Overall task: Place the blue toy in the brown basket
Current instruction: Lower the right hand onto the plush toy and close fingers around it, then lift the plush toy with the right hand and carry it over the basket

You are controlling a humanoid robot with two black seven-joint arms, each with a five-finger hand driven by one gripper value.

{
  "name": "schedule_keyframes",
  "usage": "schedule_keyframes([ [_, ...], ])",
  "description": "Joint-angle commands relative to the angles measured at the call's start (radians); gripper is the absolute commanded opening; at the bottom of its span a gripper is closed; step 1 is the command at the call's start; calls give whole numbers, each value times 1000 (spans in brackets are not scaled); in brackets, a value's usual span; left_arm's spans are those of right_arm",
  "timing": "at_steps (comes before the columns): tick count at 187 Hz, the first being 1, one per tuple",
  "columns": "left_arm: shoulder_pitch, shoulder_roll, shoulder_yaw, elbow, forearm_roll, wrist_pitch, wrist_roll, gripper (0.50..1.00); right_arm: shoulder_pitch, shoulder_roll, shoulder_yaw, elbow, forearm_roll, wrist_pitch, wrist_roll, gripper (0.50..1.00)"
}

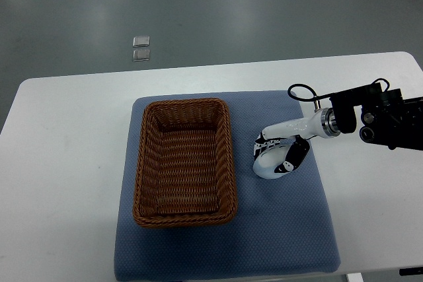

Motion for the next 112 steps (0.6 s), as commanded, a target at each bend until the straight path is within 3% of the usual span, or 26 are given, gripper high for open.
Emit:
schedule_keyframes([
  [1, 0, 0, 0, 0, 0, 0, 0, 1000, 3, 0, 0, 1, 2, 1, 0, 519],
  [48, 0, 0, 0, 0, 0, 0, 0, 1000, 17, -20, 37, 0, 6, 18, 2, 509],
  [112, 0, 0, 0, 0, 0, 0, 0, 1000, 136, -45, 49, 0, 21, 30, 6, 513],
])
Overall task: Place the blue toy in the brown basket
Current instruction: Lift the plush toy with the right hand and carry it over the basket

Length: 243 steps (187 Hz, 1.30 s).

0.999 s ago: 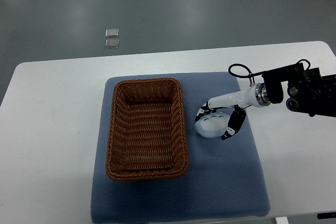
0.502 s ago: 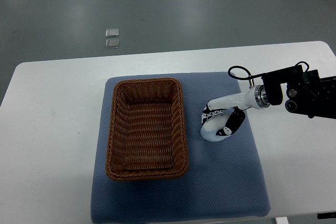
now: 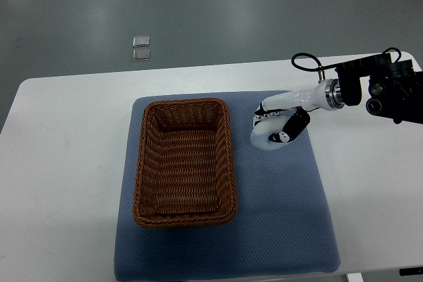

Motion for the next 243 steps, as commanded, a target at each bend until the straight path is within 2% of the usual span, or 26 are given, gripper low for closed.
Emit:
schedule_keyframes([
  [1, 0, 0, 0, 0, 0, 0, 0, 1000, 32, 0, 1, 0, 4, -4, 3, 513],
  [61, 0, 0, 0, 0, 0, 0, 0, 1000, 41, 86, 150, -28, 20, -36, 8, 525],
  [107, 0, 0, 0, 0, 0, 0, 0, 1000, -48, 226, 233, -115, 79, -87, 9, 529],
  [177, 0, 0, 0, 0, 0, 0, 0, 1000, -182, 359, 241, -178, 76, -162, 8, 545],
  [202, 0, 0, -1, 0, 0, 0, 0, 1000, -211, 388, 241, -184, 74, -193, 8, 582],
  [214, 0, 0, 0, 0, 0, 2, 0, 1000, -214, 395, 241, -184, 74, -203, 9, 615],
  [225, 0, 0, 0, 0, 0, 0, 0, 1000, -215, 399, 242, -186, 74, -211, 9, 676],
  [243, 0, 0, 0, 0, 0, 0, 0, 1000, -217, 401, 259, -186, 74, -216, 9, 717],
])
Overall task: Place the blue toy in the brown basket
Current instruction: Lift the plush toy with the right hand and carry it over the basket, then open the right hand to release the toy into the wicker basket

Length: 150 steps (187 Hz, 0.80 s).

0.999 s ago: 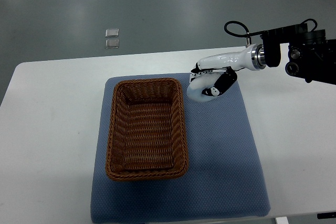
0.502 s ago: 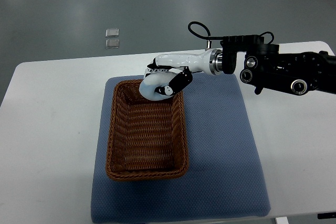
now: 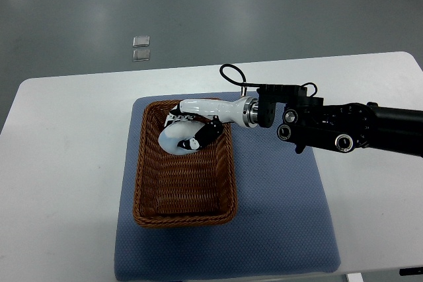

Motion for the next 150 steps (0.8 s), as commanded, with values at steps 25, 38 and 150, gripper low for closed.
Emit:
schedule_keyframes([
  [25, 0, 0, 1, 0, 0, 0, 0, 1000, -13, 4, 17, 0, 2, -6, 1, 750],
  [38, 0, 0, -1, 0, 0, 0, 0, 1000, -15, 4, 17, 0, 0, -6, 1, 750],
  [150, 0, 0, 1, 0, 0, 0, 0, 1000, -23, -23, 162, -2, 23, -7, 3, 897],
])
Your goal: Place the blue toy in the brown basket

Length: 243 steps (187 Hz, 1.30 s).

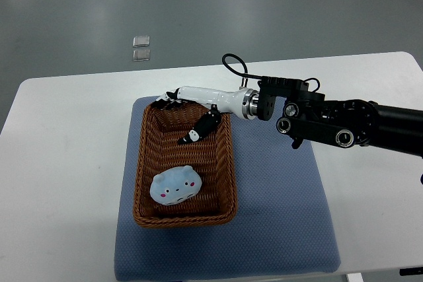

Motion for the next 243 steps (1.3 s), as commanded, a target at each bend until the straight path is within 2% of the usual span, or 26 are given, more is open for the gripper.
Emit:
schedule_keyframes([
  [1, 0, 0, 0, 0, 0, 0, 0, 1000, -7, -11, 55, -1, 18, 0, 2, 897],
  [26, 0, 0, 0, 0, 0, 0, 0, 1000, -74, -49, 142, -18, 130, 9, 0, 897],
  [62, 0, 0, 0, 0, 0, 0, 0, 1000, -163, -49, 302, -72, 246, 12, 2, 905],
  [131, 0, 0, 0, 0, 0, 0, 0, 1000, -341, 10, 733, -192, 421, 2, 2, 905],
  [166, 0, 0, 0, 0, 0, 0, 0, 1000, -429, 38, 835, -216, 509, -5, 3, 905],
  [221, 0, 0, 0, 0, 0, 1, 0, 1000, -488, 89, 886, -247, 541, -86, 5, 905],
  [243, 0, 0, 0, 0, 0, 1, 0, 1000, -490, 85, 886, -248, 541, -106, 66, 905],
])
